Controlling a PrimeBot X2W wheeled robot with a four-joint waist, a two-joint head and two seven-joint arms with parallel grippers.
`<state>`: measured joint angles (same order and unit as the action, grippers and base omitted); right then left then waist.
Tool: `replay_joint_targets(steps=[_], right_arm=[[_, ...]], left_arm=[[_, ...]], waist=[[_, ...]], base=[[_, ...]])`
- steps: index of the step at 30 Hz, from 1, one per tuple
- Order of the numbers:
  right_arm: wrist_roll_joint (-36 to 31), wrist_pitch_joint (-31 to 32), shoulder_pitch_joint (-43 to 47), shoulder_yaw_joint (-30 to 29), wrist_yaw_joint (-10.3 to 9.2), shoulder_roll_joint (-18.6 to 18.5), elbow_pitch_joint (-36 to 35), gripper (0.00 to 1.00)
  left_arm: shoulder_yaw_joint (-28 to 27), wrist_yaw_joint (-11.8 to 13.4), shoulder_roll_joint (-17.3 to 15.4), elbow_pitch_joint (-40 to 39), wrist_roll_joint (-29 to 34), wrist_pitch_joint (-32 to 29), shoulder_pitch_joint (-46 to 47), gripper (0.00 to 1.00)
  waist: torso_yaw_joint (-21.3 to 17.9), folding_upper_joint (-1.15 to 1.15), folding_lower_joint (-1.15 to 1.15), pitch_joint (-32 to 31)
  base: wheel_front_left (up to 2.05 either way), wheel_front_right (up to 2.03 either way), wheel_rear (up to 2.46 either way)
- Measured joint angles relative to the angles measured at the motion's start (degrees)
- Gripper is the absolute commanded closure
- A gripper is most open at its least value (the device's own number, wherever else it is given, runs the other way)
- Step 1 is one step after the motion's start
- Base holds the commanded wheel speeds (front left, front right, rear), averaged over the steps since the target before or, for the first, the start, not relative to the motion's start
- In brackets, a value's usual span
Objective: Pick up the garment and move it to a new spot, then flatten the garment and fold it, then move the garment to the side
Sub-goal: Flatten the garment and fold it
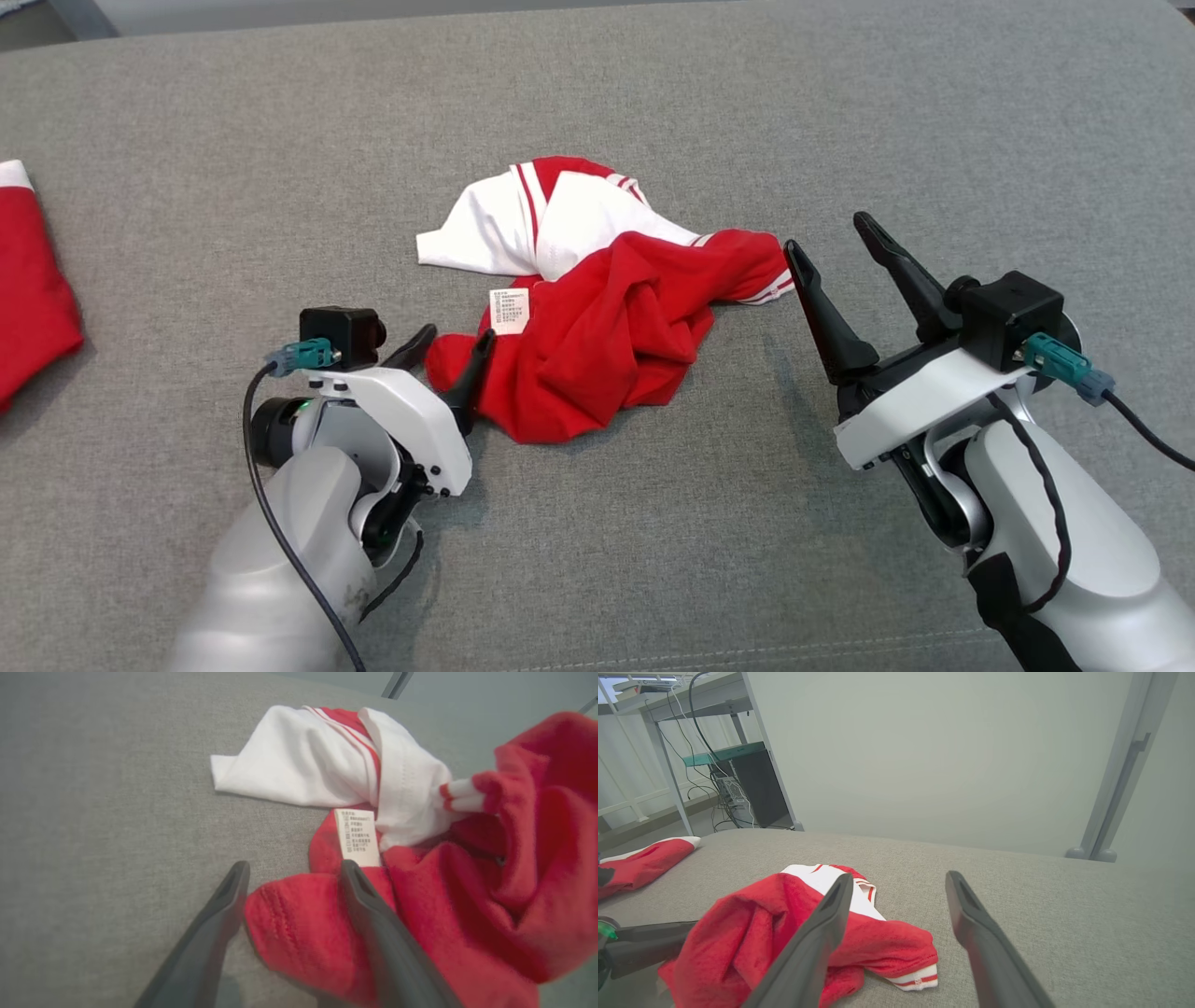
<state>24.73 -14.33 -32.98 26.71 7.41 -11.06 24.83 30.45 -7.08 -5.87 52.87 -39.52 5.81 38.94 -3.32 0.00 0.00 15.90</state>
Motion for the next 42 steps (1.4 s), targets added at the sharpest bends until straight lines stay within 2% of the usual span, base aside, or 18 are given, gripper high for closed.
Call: replay_joint_targets(steps=[4,10,11,12,15,18,22,25,27,31,32,34,38,42], right_arm=[[0.0,0.0,-0.1,-0.2,0.00,0.0,0.0,0.00],[0.0,0.0,-0.3,-1.0,0.00,-0.1,0.0,0.00],[0.0,0.0,-0.4,-1.2,0.00,-0.1,0.0,0.00],[0.0,0.0,-0.4,-1.3,0.00,-0.1,0.0,0.00],[0.0,0.0,-0.5,-1.4,0.00,0.0,-0.1,0.00],[0.0,0.0,-0.6,-1.2,0.00,0.0,-0.2,0.00],[0.0,0.0,-0.8,-0.6,0.00,0.0,-0.2,0.00],[0.0,0.0,-0.8,-0.6,0.00,-0.5,-0.1,0.00],[0.0,0.0,-0.9,-0.6,0.00,-1.2,0.0,0.00],[0.0,0.0,-2.4,-1.6,0.00,-2.0,-0.2,0.00],[0.0,0.0,-2.4,-1.6,0.00,-2.0,-0.2,0.00],[0.0,0.0,-2.9,-2.0,0.00,-2.1,-0.2,0.00],[0.0,0.0,-2.8,-1.5,0.00,-2.0,0.1,0.00],[0.8,0.0,-2.8,0.0,0.01,-2.3,1.8,0.00]], left_arm=[[3.9,0.0,-1.5,-3.5,-7.7,-2.9,0.1,0.00],[10.8,0.0,-6.4,-6.9,-11.9,-2.9,0.0,0.00],[12.5,0.0,-7.0,-7.9,-12.6,-3.6,0.0,0.52],[14.3,0.0,-7.4,-9.2,-13.4,-4.1,0.0,0.98],[18.6,0.0,-8.6,-12.7,-16.7,-5.2,-0.3,1.00],[20.6,0.0,-10.1,-13.9,-19.7,-4.4,-0.4,1.00],[23.2,0.0,-12.0,-13.3,-19.7,2.8,0.6,1.00],[23.3,0.0,-13.0,-12.1,-15.3,7.6,3.3,1.00],[21.1,0.0,-14.6,-12.6,-11.3,8.4,6.1,1.00],[9.7,2.4,-16.7,-24.1,0.2,8.6,8.5,1.00],[9.7,2.4,-16.7,-24.1,0.2,8.6,8.5,1.00],[5.3,2.9,-16.9,-30.5,5.6,8.6,7.6,1.00],[-0.7,3.0,-16.6,-41.7,12.4,9.0,-0.6,1.00],[-1.0,1.7,-16.7,-42.5,14.7,9.0,-13.2,1.00]], waist=[[-0.1,0.00,0.00,1.0],[0.9,0.00,0.00,1.0],[1.2,0.00,0.00,0.9],[1.5,0.00,0.00,0.8],[2.2,0.00,0.00,0.8],[2.5,0.00,0.00,0.8],[2.7,0.00,0.00,0.8],[3.2,0.00,0.00,0.4],[3.9,0.00,0.00,0.0],[6.0,0.00,0.00,-0.5],[6.0,0.00,0.00,-0.5],[7.0,0.00,0.00,-0.6],[8.6,0.00,0.00,-0.8],[9.7,0.00,0.00,-0.7]], base=[[0.00,0.00,0.00],[0.00,0.00,0.00],[0.00,0.00,0.00],[0.00,0.00,0.00],[0.00,0.00,0.00],[0.00,0.00,0.00],[0.00,0.00,0.00],[0.00,0.00,0.00],[0.00,0.00,0.00],[0.00,0.00,0.00],[0.00,0.00,0.00],[0.00,0.00,0.00],[0.00,0.00,0.00],[0.00,0.00,0.00]])
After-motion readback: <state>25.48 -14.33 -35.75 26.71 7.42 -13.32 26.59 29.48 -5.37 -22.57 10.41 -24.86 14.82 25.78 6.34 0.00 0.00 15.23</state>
